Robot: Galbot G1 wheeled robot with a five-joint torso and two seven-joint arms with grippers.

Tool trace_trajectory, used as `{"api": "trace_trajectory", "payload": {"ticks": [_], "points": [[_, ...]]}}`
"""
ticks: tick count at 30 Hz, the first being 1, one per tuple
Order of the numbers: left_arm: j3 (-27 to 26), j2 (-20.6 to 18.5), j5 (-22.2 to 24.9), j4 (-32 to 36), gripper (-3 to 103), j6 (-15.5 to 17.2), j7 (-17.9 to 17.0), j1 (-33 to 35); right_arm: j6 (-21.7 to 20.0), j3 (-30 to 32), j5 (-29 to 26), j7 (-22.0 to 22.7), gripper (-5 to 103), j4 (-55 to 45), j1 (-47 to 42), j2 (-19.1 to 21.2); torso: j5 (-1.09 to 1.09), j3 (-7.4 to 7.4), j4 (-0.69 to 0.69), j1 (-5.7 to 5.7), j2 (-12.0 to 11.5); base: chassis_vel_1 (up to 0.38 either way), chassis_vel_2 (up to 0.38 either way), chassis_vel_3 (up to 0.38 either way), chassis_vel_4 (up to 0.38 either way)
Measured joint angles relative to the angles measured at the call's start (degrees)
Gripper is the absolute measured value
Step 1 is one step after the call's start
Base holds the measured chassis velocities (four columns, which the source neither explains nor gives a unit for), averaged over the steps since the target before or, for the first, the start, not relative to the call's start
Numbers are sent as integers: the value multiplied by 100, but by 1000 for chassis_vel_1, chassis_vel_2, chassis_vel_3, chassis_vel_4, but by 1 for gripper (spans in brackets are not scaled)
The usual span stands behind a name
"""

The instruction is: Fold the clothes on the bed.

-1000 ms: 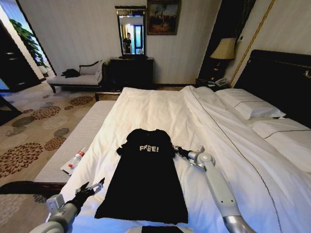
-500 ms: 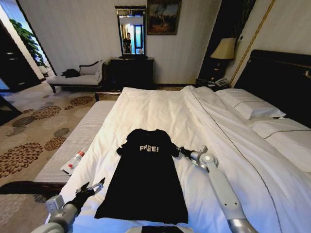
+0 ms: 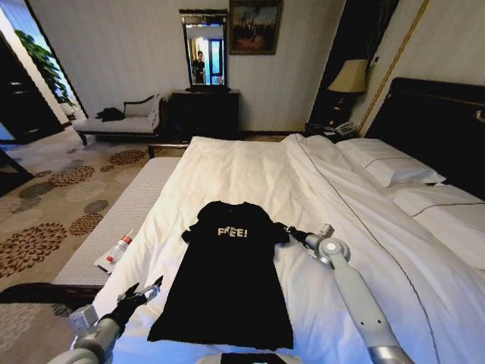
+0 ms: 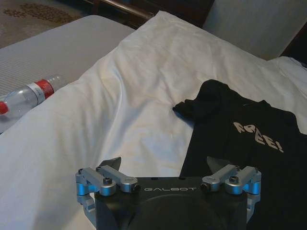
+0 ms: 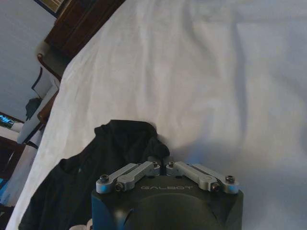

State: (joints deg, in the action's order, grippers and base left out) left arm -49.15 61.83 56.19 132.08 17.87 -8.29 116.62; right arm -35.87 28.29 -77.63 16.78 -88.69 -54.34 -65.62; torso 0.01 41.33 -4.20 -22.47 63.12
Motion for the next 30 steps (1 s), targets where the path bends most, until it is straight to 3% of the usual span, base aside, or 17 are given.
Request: {"api": "trace_trajectory", "payload": {"ticks": [27,30], "points": [[-19,19,32,-12,100,-22,70,-3,-130,-27,817,6,1,-118,-459,172,-1,0,0,0,0,0,0,0,0],[-16,-2,42,-19,100,-23,70,-12,-52,-25,998,-229,1,-276,-616,135,0,0,-1,0,0,0,0,0,0]]}}
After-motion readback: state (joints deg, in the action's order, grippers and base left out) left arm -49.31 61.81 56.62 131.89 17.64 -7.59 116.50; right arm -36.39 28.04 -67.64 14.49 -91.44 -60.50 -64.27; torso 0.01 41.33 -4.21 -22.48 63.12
